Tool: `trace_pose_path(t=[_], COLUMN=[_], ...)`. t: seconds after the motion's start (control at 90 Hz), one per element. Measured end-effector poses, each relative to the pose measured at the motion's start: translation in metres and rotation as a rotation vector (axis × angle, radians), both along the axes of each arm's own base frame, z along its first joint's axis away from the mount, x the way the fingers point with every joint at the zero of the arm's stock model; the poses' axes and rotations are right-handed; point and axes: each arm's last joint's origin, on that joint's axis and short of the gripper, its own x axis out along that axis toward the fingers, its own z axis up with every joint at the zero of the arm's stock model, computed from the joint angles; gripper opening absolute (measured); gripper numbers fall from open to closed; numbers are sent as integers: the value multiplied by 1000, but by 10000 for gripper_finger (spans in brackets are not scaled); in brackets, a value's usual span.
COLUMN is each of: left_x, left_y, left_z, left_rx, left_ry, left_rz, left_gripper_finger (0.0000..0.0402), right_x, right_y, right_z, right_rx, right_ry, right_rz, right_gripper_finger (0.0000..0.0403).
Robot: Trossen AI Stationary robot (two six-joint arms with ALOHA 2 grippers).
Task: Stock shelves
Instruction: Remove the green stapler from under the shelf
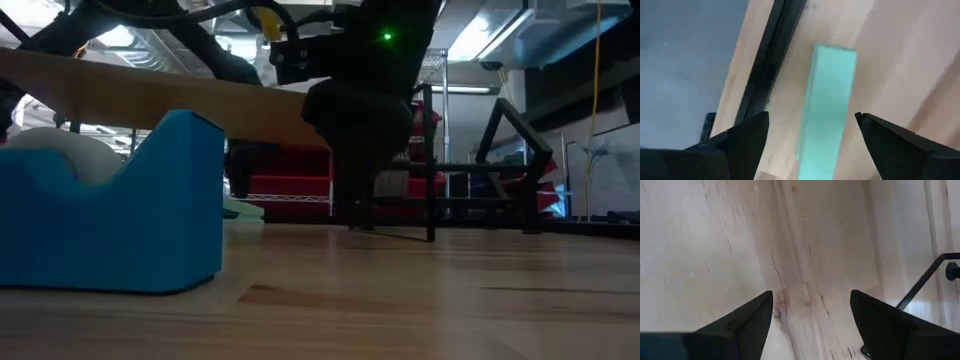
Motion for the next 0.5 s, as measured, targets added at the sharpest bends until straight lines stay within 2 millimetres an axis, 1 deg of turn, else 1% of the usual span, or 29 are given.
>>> trace_pose_path(t=[0.222, 0.5], left_x=[-4, -6], left_y=[0, 1], left_z=[-14, -32], left_rx=[2, -80], left_ry=[-6, -3], left_rz=[64, 179], left_gripper_finger=[299, 299], right_x=[2, 4], right_y=[1, 3], right_z=[0, 1], right_rx=[6, 19], right_ry=[-18, -50], right_rz=[2, 4], right_gripper_finger=[252, 252])
